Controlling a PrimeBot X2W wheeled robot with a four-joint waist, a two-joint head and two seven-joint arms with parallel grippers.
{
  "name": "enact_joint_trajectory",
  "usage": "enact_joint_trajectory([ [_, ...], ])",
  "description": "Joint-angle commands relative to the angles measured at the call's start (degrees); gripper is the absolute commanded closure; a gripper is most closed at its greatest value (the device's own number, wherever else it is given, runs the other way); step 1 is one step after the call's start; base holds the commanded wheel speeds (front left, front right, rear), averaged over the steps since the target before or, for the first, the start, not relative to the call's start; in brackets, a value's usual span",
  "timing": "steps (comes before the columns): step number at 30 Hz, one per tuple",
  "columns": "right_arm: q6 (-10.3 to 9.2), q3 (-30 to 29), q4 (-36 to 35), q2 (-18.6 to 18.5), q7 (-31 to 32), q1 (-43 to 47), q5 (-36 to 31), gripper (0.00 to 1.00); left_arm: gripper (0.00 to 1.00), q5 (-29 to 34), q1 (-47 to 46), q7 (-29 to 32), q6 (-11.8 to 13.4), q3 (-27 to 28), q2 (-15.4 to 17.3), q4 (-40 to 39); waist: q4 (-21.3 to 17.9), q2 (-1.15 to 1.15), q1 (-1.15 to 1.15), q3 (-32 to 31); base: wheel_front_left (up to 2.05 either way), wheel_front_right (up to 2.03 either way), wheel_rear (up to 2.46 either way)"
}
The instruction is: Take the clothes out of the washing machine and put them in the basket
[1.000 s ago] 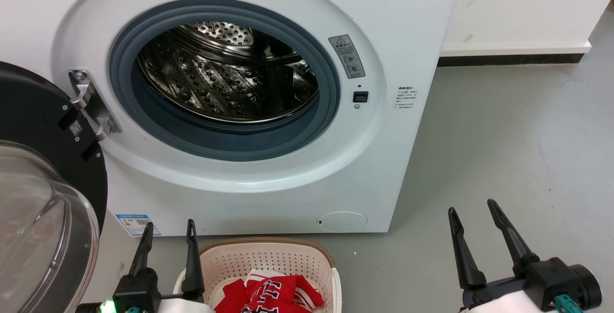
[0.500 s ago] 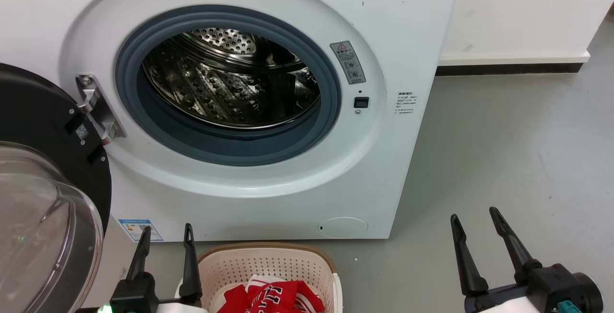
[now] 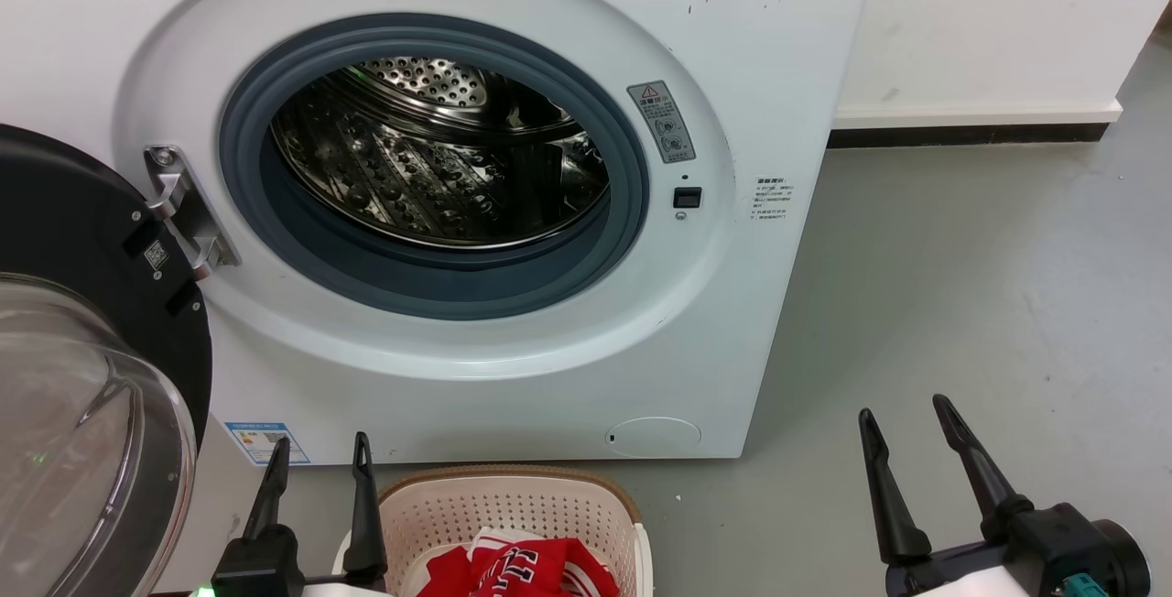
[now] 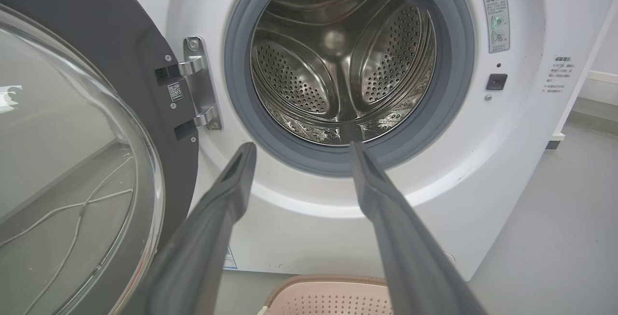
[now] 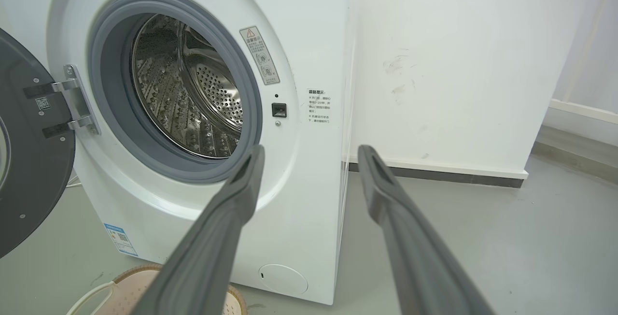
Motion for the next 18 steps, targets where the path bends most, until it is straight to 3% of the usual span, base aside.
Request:
enact_joint_trajectory([
  [1, -0.04, 0.0, -0.1, 0.1, -0.1, 0.3, 0.2, 0.00, 0.00, -0.1, 0.0, -0.1, 0.1, 0.1, -0.1, -0.1, 0.0, 0.00, 0.00, 0.0, 0.00, 0.00, 0.00],
  [3, -0.04, 0.1, -0.1, 0.1, -0.1, 0.3, 0.2, 0.00, 0.00, -0.1, 0.0, -0.1, 0.1, 0.1, -0.1, -0.1, 0.0, 0.00, 0.00, 0.0, 0.00, 0.00, 0.00],
  [4, 0.01, 0.1, 0.2, 0.0, 0.0, 0.0, 0.0, 1.00, 1.00, 0.0, 0.0, 0.0, 0.0, 0.1, 0.0, 0.2, 0.0, 0.00, 0.00, 0.0, 0.00, 0.00, 0.00],
  [10, 0.01, 0.2, 3.2, 0.0, 0.4, 0.6, 0.8, 1.00, 1.00, -0.7, 0.7, 0.6, -0.1, -0.1, 0.0, 3.5, 0.0, 0.00, 0.00, 0.0, 0.00, 0.00, 0.00],
  [18, 0.01, -0.1, 4.3, -0.7, 2.1, -0.9, 11.4, 1.00, 1.00, -10.5, -1.0, 2.9, -1.4, 0.7, 0.0, 4.5, 0.1, 0.00, 0.00, 0.1, 0.00, 0.00, 0.00],
])
